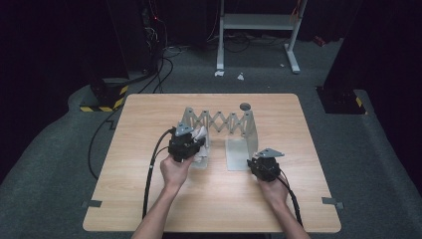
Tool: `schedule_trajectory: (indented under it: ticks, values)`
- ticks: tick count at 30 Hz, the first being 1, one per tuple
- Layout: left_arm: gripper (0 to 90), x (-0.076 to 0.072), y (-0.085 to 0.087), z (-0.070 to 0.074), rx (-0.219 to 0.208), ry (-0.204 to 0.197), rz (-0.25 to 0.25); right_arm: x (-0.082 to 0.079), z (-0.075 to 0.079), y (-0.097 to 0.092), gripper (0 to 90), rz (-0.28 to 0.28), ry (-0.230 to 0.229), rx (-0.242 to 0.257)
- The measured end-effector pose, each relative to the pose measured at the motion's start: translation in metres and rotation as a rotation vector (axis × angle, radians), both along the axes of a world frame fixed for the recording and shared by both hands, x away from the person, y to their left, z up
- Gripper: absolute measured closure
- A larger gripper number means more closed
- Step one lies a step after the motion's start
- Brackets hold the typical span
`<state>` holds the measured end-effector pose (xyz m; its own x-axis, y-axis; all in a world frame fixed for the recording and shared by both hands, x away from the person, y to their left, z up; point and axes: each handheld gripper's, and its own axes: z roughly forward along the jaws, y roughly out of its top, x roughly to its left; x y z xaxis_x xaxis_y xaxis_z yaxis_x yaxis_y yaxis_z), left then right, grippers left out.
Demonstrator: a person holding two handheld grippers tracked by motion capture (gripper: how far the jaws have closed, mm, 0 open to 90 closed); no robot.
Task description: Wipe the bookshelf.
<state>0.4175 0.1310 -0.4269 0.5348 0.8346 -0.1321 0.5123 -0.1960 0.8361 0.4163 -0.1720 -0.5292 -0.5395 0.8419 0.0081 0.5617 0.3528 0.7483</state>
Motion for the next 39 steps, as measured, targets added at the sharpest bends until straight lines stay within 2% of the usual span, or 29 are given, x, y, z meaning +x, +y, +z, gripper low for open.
schedule_trajectory:
  ticks: [6,9,18,25,30,35,39]
  values:
    - [78.6,0.006,0.002,0.011,-0.045,0.016,-0.021,0.000,0.000,0.000,77.4,-0.004,0.001,0.001]
    - [78.5,0.010,0.001,0.011,-0.036,0.020,-0.017,0.000,0.000,0.000,77.4,-0.004,0.002,0.002]
    - [78.5,0.015,-0.008,-0.003,0.033,0.040,-0.009,0.000,0.000,0.000,77.4,-0.004,0.002,0.002]
    - [78.6,0.018,-0.007,-0.016,0.027,0.073,-0.014,0.000,0.000,0.000,77.5,-0.004,0.002,0.002]
    - [78.4,0.019,-0.008,-0.023,0.038,0.085,-0.017,0.000,0.000,0.000,77.5,-0.005,0.001,0.001]
    - [78.4,0.021,-0.012,-0.032,0.072,0.093,-0.018,0.000,0.000,0.000,77.4,-0.005,0.001,0.001]
    - [78.4,0.023,-0.014,-0.039,0.077,0.104,-0.021,-0.001,0.000,0.001,77.4,-0.005,0.001,0.001]
